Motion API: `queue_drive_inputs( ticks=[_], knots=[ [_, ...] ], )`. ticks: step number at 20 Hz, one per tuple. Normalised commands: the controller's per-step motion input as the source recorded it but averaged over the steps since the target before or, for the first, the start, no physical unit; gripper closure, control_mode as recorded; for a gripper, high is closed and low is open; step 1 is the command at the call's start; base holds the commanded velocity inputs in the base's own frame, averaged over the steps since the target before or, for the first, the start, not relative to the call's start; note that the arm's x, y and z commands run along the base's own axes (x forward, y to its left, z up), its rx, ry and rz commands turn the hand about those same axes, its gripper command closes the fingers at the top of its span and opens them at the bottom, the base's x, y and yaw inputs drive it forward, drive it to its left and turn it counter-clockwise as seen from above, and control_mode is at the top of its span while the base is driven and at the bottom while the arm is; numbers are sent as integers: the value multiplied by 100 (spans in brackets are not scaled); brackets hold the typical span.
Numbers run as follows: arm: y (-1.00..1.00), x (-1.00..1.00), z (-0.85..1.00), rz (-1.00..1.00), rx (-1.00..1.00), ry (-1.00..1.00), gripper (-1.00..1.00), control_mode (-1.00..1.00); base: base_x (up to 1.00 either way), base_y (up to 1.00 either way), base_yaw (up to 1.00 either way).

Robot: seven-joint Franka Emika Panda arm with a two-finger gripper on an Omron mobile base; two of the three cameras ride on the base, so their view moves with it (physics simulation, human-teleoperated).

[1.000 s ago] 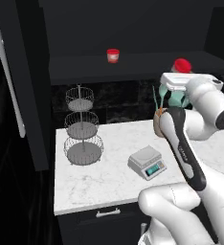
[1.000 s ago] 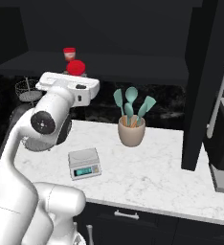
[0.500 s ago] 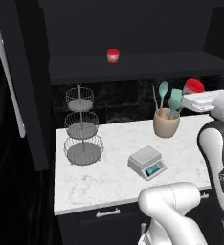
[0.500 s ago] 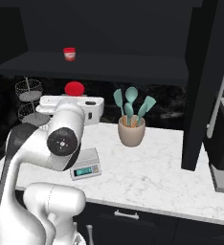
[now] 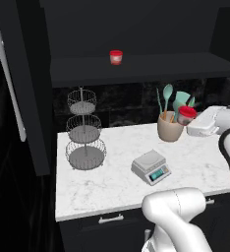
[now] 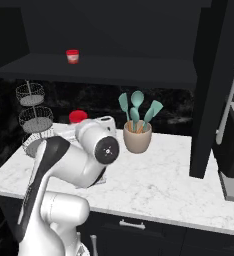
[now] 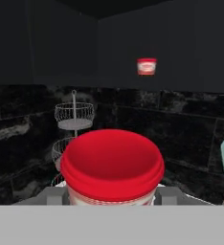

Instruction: Pick the jam and place it on the digital scale for weighing, and close the cabinet.

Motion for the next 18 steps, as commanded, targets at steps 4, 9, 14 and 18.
queue_drive_inputs(
  ticks=[4,9,14,18],
  knots=[
    [8,49,-80,22,-3,-2,100,-100,0,0,0],
    [5,65,-68,15,-1,6,100,-100,0,0,0],
    [5,58,-62,13,-1,12,100,-100,0,0,0],
    [1,38,-71,13,-3,7,100,-100,0,0,0]
  ],
)
